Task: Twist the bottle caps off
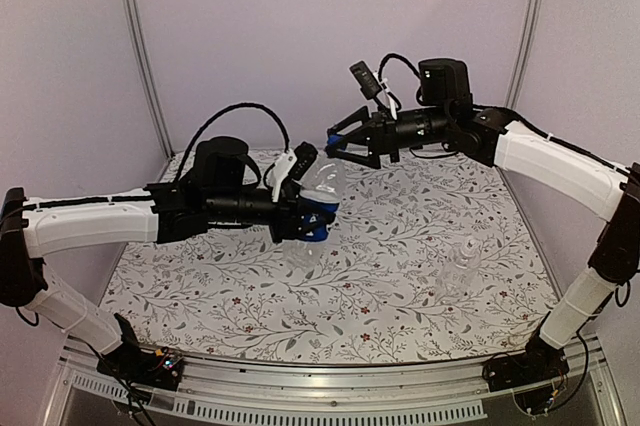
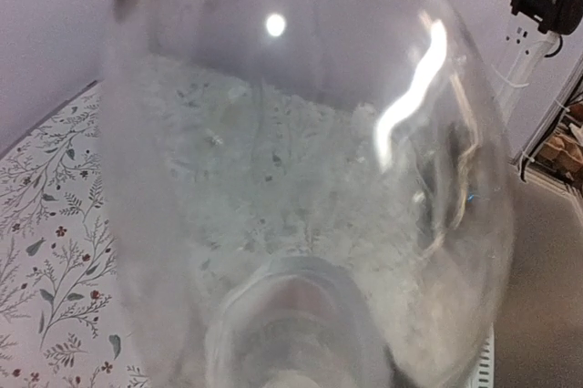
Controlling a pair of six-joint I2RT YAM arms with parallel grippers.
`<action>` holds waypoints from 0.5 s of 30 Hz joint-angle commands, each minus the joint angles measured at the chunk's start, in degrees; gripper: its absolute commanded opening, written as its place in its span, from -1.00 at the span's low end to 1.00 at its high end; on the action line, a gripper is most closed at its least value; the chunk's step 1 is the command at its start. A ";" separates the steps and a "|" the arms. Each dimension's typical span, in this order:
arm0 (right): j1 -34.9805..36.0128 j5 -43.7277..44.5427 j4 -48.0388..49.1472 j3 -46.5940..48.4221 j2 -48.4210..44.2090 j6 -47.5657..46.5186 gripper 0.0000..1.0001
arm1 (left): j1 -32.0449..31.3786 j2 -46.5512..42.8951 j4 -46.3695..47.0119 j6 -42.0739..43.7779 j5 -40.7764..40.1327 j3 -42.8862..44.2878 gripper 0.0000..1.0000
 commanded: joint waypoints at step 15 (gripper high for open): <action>3.67 30.49 5.83 0.55 -3.66 19.16 0.71 | -0.74 1.04 0.14 0.35 -13.89 1.39 -0.31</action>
